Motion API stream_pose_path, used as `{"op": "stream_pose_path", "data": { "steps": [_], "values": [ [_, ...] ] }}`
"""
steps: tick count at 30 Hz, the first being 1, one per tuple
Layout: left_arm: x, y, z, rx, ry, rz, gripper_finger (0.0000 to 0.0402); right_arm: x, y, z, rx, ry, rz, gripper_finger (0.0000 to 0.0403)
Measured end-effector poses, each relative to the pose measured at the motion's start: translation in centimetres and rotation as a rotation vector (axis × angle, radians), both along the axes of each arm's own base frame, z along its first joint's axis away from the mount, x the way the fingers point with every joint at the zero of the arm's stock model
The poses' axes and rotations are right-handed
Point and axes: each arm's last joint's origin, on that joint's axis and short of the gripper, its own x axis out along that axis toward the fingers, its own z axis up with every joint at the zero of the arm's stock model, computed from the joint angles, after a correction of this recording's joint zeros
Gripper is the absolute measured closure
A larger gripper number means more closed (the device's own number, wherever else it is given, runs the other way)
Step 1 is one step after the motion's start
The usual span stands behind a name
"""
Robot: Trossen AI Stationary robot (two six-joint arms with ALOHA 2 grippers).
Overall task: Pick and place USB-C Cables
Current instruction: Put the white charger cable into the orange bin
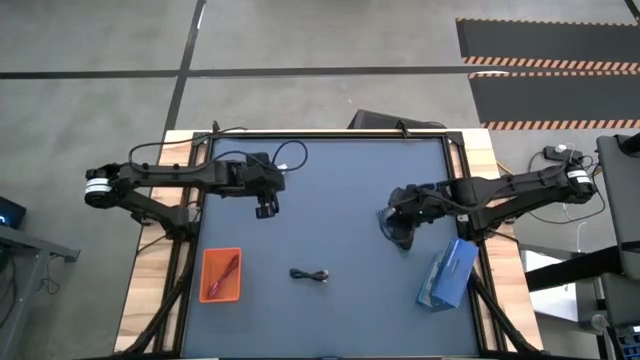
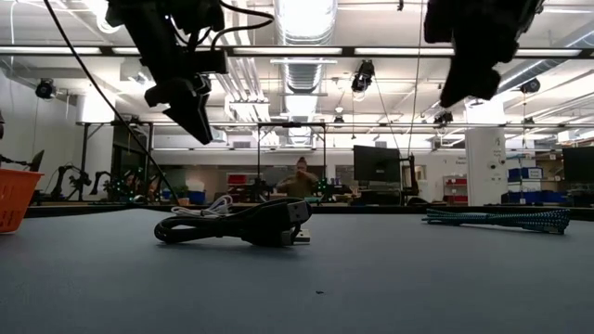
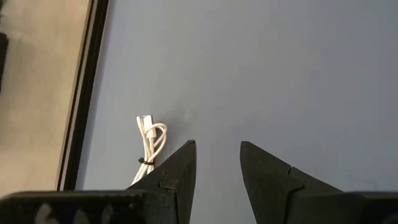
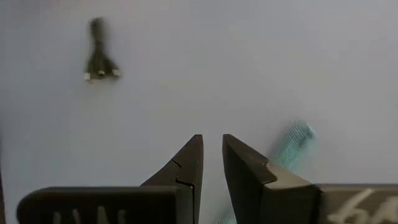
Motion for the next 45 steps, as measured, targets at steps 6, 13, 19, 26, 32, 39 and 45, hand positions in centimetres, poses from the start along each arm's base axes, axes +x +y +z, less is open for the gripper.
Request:
{"op": "stream_pose_path", "data": {
  "steps": [6, 13, 19, 26, 32, 39, 45],
  "values": [
    [0.3, 0.1, 0.2, 0.019, -0.034, -0.018, 0.0292, -0.6, -1.4, 1.8, 0.035, 0.074, -0.140, 0.0351],
    [0.6, -0.2, 0.4, -0.016, -0.098, 0.031, 0.0292, 0.5, -1.6, 0.0, 0.040, 0.141, -0.176, 0.0351],
    [0.4, -0.8, 0.4, -0.077, -0.108, 0.063, 0.0292, 0.5, -1.2, -1.7, 0.171, 0.421, -0.213, 0.0351],
    [0.9, -0.8, 0.8, -0.074, -0.162, 0.055, 0.0292, 1.6, -2.2, -1.4, 0.124, 0.502, -0.272, 0.0351],
    [0.5, -0.8, 0.2, -0.076, -0.112, 0.054, 0.0292, 3.0, -1.3, -1.3, 0.096, 0.450, -0.174, 0.0351],
    [0.1, 1.0, -0.1, 0.011, -0.051, -0.002, 0.0292, 2.7, -1.0, 0.1, 0.094, 0.429, -0.147, 0.0351],
    [-1.0, 4.3, -0.5, -0.059, -0.052, -0.011, 0.0287, 2.9, -1.4, 2.1, -0.008, 0.288, -0.099, 0.0351]
  ]
}}
